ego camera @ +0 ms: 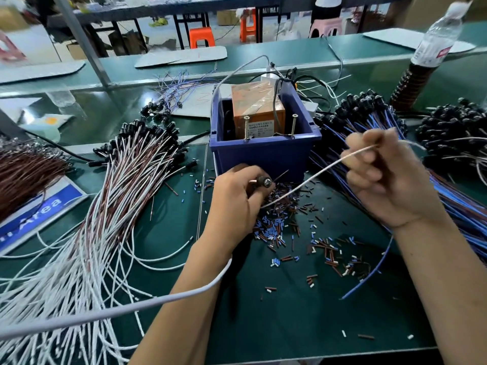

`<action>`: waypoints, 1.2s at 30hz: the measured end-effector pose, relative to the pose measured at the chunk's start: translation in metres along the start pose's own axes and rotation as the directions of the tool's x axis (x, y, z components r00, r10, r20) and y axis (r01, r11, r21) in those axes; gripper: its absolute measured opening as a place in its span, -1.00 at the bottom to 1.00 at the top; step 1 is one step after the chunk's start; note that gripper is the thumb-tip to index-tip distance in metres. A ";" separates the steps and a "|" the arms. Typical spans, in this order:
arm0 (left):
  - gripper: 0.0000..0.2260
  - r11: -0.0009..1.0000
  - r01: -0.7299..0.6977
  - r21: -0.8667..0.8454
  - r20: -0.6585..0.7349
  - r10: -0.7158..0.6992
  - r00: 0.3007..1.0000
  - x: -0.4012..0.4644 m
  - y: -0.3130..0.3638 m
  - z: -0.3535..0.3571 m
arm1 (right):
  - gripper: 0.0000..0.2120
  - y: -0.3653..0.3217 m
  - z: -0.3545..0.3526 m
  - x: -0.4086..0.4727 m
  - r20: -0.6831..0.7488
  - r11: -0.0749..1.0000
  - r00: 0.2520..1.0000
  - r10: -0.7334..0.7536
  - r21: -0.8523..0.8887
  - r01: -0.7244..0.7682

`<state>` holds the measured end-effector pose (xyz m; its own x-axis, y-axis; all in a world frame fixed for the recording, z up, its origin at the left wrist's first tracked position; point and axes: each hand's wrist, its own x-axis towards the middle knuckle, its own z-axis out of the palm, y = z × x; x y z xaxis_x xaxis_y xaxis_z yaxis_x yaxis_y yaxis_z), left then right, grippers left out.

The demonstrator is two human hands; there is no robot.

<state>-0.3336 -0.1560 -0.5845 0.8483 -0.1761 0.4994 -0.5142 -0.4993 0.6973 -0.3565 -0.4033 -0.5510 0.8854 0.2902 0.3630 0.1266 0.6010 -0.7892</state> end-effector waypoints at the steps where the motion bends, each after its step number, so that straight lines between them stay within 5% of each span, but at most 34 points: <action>1: -0.95 0.999 0.015 -0.046 0.007 -0.014 1.000 0.000 0.000 0.000 | -0.80 -0.002 0.000 0.000 -0.014 0.996 1.000 -0.008 0.085 0.009; 4: -0.92 0.928 0.147 -0.342 0.066 -0.133 0.989 0.001 0.003 0.003 | -0.77 0.001 0.003 -0.001 -0.002 0.974 0.999 0.050 0.222 -0.048; 8: -0.93 0.619 0.282 -0.733 0.203 -0.196 0.959 0.002 0.010 0.002 | -0.66 0.019 0.019 0.000 -0.013 0.940 0.968 0.252 -0.234 -0.248; 12: -0.96 0.478 0.404 -0.780 0.349 -0.204 0.915 0.000 0.014 0.001 | -0.61 0.042 0.034 0.002 -0.083 0.740 0.949 0.305 -0.607 -0.291; 17: -0.81 0.535 0.439 -0.722 0.400 -0.194 0.896 -0.001 0.013 -0.004 | -0.56 0.054 0.038 0.005 -0.040 0.468 0.976 0.215 -0.873 -0.139; 22: -0.80 0.551 0.445 -0.706 0.401 -0.207 0.892 -0.001 0.010 -0.004 | -0.74 0.051 0.036 0.002 -0.017 0.579 0.981 0.194 -0.805 -0.129; 27: -0.81 0.358 0.542 -0.760 0.511 -0.185 0.839 0.003 0.002 -0.010 | -0.85 0.043 0.032 0.003 -0.127 0.826 0.984 0.125 -0.537 -0.174; 32: -0.77 0.345 0.643 -0.684 0.629 -0.168 0.759 0.001 0.000 -0.008 | -0.87 0.051 0.034 0.005 -0.206 0.853 0.977 0.054 -0.499 -0.152; 36: -0.75 0.325 0.648 -0.689 0.624 -0.190 0.758 0.002 -0.001 -0.005 | -0.85 0.052 0.035 0.005 -0.248 0.871 0.969 -0.001 -0.476 -0.121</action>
<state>-0.3315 -0.1511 -0.5815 0.8198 -0.5678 -0.0742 0.2953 0.3082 0.9043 -0.3612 -0.3442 -0.5732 0.9684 0.0960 0.2300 0.2165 0.1338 -0.9671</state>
